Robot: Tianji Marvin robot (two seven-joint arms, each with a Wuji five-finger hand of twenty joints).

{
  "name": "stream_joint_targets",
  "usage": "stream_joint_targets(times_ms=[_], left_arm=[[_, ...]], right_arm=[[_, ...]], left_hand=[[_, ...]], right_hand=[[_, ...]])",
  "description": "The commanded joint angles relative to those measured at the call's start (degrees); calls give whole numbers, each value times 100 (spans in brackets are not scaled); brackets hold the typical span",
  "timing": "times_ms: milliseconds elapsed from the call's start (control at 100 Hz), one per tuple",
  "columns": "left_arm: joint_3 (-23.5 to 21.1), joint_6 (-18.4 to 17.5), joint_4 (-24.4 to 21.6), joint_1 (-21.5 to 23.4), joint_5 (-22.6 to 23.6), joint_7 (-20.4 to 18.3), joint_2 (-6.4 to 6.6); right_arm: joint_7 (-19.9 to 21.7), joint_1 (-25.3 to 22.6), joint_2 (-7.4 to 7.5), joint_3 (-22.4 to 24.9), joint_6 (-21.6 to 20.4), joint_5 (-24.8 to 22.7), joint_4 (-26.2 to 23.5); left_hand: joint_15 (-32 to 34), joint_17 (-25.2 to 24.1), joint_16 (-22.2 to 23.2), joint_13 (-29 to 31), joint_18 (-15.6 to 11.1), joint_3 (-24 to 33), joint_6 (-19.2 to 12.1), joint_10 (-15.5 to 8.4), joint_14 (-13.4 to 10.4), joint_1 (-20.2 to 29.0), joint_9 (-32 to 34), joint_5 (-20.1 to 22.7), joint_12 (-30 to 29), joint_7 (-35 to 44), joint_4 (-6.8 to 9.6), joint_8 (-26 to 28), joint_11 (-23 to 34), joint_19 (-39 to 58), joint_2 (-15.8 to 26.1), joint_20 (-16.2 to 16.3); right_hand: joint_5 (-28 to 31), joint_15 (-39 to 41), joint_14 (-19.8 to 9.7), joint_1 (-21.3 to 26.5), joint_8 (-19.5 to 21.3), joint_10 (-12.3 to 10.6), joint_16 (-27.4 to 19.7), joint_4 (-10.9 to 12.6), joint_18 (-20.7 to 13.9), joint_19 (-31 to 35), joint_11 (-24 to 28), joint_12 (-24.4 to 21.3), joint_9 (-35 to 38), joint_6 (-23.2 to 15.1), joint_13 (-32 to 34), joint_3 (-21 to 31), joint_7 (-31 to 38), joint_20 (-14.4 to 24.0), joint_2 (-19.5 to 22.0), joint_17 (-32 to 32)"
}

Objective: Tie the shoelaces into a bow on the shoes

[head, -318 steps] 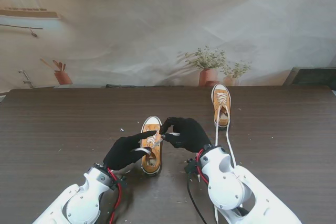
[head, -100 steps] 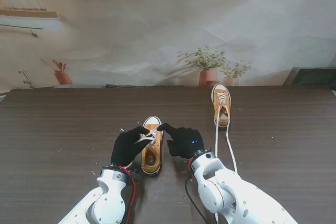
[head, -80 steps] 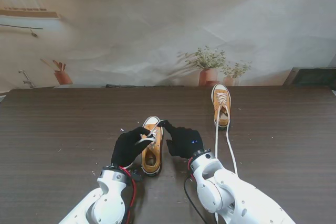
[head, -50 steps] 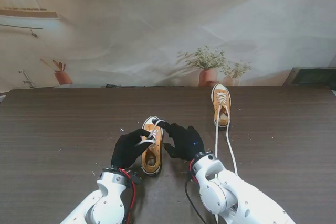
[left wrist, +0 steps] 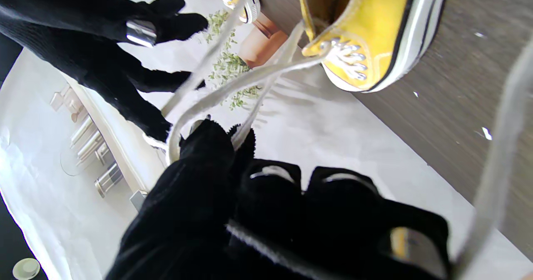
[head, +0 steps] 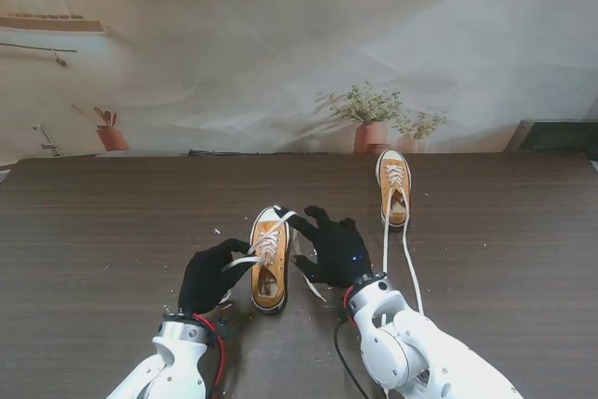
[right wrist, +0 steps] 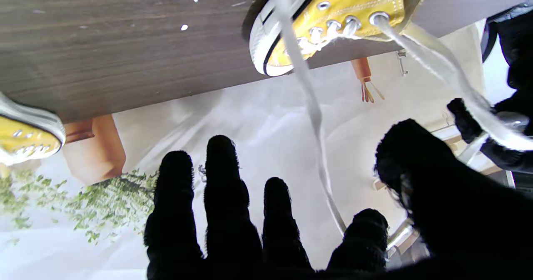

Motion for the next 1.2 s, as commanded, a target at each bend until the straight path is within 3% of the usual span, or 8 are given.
stream_joint_targets(times_ms=[0,160,330,420,460,610,870,1190], left_arm=[[-58,37,-76,106,106,-4,40],[-217,115,-160,247,193,2,63],[-351,143,-259,339,216,-36,77],[-408,133,-313,386,200,-104,87],[-423,135,-323,398,214,-109,92],[-471,150,-361,444,239,-83,91],[-578,207,-472,516,337,-193,132],[-800,217,-663,595,516,-299,181]], right_arm=[[114,-116,69,41,90,-64,-145],[218,-279,86,174,189,-69,-340],[531,-433,6,336,4,803,-552],[617,-485,-32,397,-7,1126,-634],[633,-500,-47,422,-2,1239,-654],[606,-529,-126,490,-196,1764,-621],[497,-551,-262,545,-652,2610,-415],[372,-451,-586,529,-970,4576,-239]], left_hand=[[48,101,0,235,-377,-158,-182,-78,255,256,214,-22,148,18,72,-61,70,802,231,-50],[55,101,-1,234,-377,-168,-172,-85,246,263,219,-20,151,22,72,-71,75,806,240,-51],[58,101,-3,234,-373,-186,-174,-86,249,262,219,-20,153,21,72,-81,75,807,245,-53],[60,101,-4,234,-376,-192,-169,-90,249,264,220,-22,153,17,75,-87,75,809,253,-54],[61,101,-5,234,-376,-195,-174,-90,249,264,220,-17,153,19,76,-86,75,810,254,-54],[72,103,-3,236,-379,-204,-162,-99,239,266,227,-15,156,18,78,-88,80,819,260,-53],[91,105,-1,235,-390,-227,-165,-102,233,256,231,-7,159,22,76,-80,82,838,289,-47],[96,105,-6,235,-408,-253,-181,-133,219,253,231,-4,164,36,78,-56,85,847,297,-46]], right_hand=[[19,418,-5,-251,-106,-10,212,186,-25,280,601,278,-95,-227,240,71,-113,126,-3,135],[-27,2917,-265,-359,425,-136,1336,198,112,1580,3264,1531,351,-160,730,73,37,932,-41,963],[-78,4431,-455,-281,1423,-302,1781,180,128,2532,3818,2708,1671,187,1381,68,489,1666,-70,1559],[-353,5007,-497,-268,324,-386,1728,163,257,3010,4008,2927,2585,367,2044,135,2370,1941,-144,2096],[-406,5204,-487,-228,303,-418,1724,155,350,3209,4075,2945,3028,507,2375,197,2808,2012,-191,2378],[-489,4728,-240,10,608,-417,1489,90,538,3095,3536,2668,3695,1076,2799,430,3652,1892,-351,2694],[-496,1265,-18,-114,644,-70,593,78,156,675,1383,717,2436,779,1137,415,3771,472,-349,792],[-69,479,8,-54,1202,-189,342,82,-145,327,746,437,3077,525,1330,695,4748,-354,-714,605]])
